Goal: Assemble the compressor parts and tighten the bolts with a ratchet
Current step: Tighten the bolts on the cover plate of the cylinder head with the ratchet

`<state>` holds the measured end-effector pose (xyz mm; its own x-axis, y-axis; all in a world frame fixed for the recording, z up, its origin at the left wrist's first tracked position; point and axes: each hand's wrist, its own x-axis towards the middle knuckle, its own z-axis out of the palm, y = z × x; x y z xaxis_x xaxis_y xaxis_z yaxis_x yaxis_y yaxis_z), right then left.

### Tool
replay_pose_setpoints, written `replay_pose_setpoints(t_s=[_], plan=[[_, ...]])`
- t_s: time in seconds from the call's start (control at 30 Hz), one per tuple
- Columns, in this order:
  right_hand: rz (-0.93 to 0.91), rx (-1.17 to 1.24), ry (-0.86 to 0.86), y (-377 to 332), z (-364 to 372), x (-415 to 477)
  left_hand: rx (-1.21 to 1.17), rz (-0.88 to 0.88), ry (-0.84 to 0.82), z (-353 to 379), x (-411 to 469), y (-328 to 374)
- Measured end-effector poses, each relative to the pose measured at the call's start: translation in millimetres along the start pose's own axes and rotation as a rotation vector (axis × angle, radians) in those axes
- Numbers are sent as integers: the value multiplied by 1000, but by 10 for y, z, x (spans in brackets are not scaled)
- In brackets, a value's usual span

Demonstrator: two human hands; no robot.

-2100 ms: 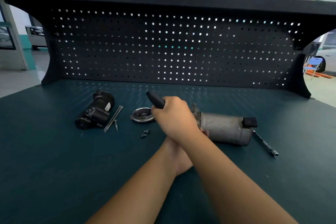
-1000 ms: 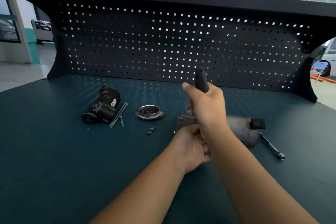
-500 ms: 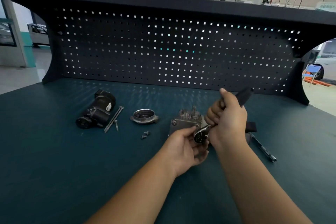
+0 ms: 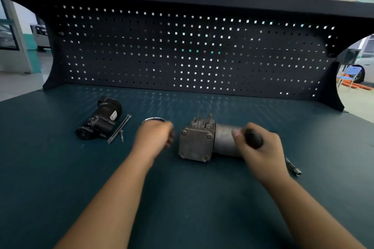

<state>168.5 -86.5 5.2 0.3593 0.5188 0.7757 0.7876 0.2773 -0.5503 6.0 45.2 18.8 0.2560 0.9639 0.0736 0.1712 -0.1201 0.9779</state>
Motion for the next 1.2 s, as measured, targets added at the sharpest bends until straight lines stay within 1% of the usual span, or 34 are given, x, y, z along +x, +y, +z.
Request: replay_pose_setpoints(t_s=[0.03,0.07,0.1,0.13,0.27,0.33,0.4,0.47,0.6,0.7,0.87,1.0,1.1,1.2], plan=[[17,34,17,1,0,-6,39,39,184,-51,49,-35],[69,97,51,-5,-1,6,99,76,318,-97,85,-72],[131,159,84,-3,-2,22,168,100,392,-142,123,-119],[181,192,106,-2,-7,29,240,101,420,-188,159,-169],[223,203,144,39,-33,11,484,-29,370,-380,301,-340],[236,243,165,44,-41,15,592,-64,289,-420,330,-400],[257,307,176,49,-54,17,654,-48,189,-389,316,-441],[279,423,169,40,-73,24,668,0,132,-330,291,-479],[288,700,167,44,-87,64,688,77,118,-243,262,-519],[298,757,178,56,-92,80,738,101,125,-214,245,-517],[317,793,184,111,-115,90,744,117,111,-200,189,-490],[319,776,161,129,-103,82,676,123,71,-198,64,-500],[316,773,159,124,-87,85,612,192,5,-208,-100,-527],[315,763,160,114,-79,78,494,254,-70,-158,-264,-539]])
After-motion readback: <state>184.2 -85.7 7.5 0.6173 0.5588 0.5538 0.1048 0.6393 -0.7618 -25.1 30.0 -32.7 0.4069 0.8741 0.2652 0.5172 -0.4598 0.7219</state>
